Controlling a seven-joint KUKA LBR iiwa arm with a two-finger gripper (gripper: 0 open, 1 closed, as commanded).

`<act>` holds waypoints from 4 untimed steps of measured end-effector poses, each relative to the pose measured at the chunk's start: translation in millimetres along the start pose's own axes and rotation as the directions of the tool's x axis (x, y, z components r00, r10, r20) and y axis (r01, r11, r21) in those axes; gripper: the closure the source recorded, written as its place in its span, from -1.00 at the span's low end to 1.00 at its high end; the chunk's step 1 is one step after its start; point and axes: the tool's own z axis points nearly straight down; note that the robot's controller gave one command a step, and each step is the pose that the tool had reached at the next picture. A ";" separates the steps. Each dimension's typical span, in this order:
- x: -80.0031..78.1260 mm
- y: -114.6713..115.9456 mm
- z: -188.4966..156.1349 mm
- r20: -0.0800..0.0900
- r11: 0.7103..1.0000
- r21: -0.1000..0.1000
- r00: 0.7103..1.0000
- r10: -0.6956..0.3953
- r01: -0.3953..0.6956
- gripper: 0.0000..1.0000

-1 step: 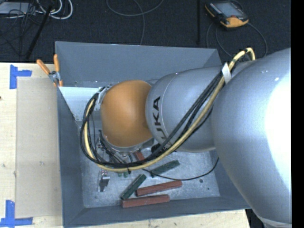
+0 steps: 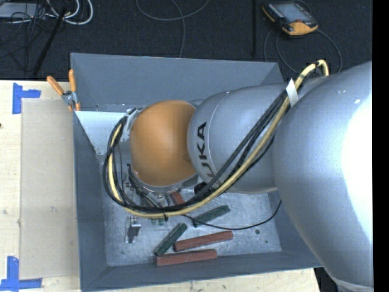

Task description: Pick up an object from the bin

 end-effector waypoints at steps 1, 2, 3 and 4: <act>13.8 -34.8 24.7 0.003 0.996 -0.001 0.996 -0.085 0.085 -1.00; 13.8 -92.2 46.6 0.000 0.996 0.000 0.996 -0.089 0.089 -1.00; 29.9 -137.4 65.8 0.024 0.953 -0.003 0.953 -0.303 0.304 1.00; 29.9 -137.4 65.8 0.024 0.953 -0.003 0.953 -0.303 0.303 1.00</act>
Offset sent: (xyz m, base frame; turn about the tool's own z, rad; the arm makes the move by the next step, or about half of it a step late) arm -0.0118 -0.1068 -0.0519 -0.0731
